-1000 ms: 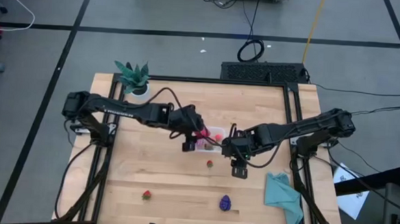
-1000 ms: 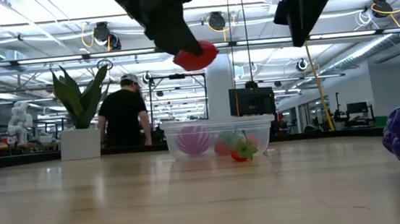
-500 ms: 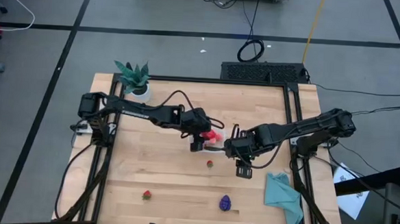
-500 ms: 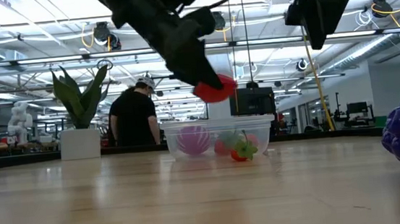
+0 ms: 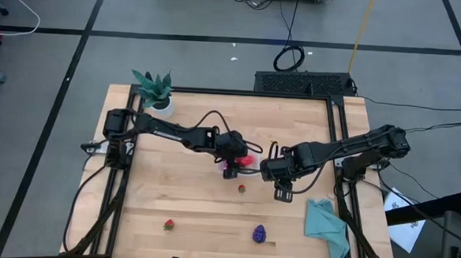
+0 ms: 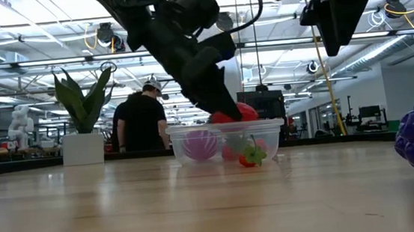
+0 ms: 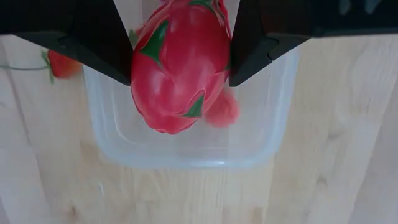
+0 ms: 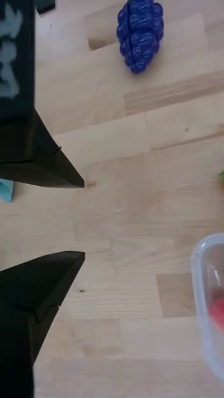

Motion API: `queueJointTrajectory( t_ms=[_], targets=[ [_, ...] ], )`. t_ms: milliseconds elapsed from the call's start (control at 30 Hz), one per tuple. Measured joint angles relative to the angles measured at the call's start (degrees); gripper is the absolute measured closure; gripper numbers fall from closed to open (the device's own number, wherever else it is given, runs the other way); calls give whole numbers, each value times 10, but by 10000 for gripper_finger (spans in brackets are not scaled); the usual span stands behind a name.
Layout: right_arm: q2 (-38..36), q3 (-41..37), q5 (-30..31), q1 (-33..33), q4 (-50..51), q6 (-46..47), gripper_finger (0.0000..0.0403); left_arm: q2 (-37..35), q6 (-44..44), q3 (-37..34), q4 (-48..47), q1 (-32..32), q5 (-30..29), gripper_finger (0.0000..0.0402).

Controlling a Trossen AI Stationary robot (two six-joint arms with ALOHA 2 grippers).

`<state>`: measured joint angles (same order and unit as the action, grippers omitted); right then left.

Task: Pick and placing Produce into tupperware
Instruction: Put the pink dragon fruit into the transparent bin

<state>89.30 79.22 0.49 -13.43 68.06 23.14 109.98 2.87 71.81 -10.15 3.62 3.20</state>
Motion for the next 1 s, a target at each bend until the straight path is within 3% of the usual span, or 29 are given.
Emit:
queueJointTrajectory(
  t_ms=[1000],
  targets=[
    [0, 0, 1, 0, -20, -2, 234, 21, -19, 1, -3, 4, 0, 153]
  ],
)
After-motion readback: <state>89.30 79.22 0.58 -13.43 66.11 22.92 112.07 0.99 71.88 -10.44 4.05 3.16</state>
